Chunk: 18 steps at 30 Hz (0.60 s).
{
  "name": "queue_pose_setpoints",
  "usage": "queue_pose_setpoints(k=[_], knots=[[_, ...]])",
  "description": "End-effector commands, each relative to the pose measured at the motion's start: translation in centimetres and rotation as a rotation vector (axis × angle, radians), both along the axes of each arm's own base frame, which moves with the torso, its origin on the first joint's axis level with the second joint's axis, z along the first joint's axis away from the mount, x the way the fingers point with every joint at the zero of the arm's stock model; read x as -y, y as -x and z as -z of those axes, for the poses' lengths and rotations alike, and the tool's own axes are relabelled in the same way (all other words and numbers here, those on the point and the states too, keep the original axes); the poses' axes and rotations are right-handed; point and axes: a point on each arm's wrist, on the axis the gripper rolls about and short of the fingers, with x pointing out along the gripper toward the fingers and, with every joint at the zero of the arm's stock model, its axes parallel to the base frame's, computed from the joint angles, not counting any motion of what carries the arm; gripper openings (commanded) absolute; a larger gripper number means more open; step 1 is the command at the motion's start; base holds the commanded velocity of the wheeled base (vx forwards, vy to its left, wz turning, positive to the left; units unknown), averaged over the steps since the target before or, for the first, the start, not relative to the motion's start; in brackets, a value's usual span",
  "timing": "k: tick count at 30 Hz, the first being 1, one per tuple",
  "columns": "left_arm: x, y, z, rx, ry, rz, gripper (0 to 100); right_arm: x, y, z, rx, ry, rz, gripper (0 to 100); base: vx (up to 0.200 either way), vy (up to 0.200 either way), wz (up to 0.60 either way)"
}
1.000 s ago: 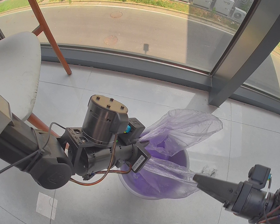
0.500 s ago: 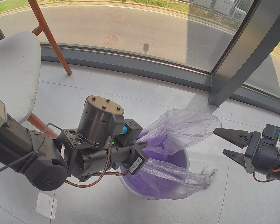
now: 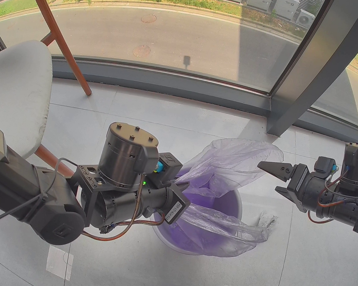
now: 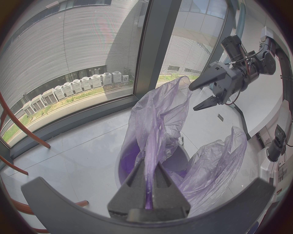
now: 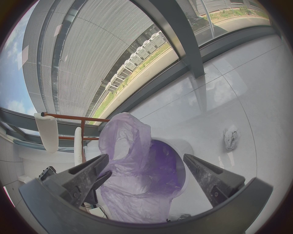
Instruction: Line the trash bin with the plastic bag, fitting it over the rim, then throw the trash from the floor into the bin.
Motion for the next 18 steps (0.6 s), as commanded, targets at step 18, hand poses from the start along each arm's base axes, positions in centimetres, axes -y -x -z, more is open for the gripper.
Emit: queue_pose_setpoints(k=[18], knots=[[0.5,0.6,0.1,-0.004,-0.002,0.022,0,-3.6,-3.5,2.4,-0.039,0.046,-0.007,100,0.0,0.0,0.0]])
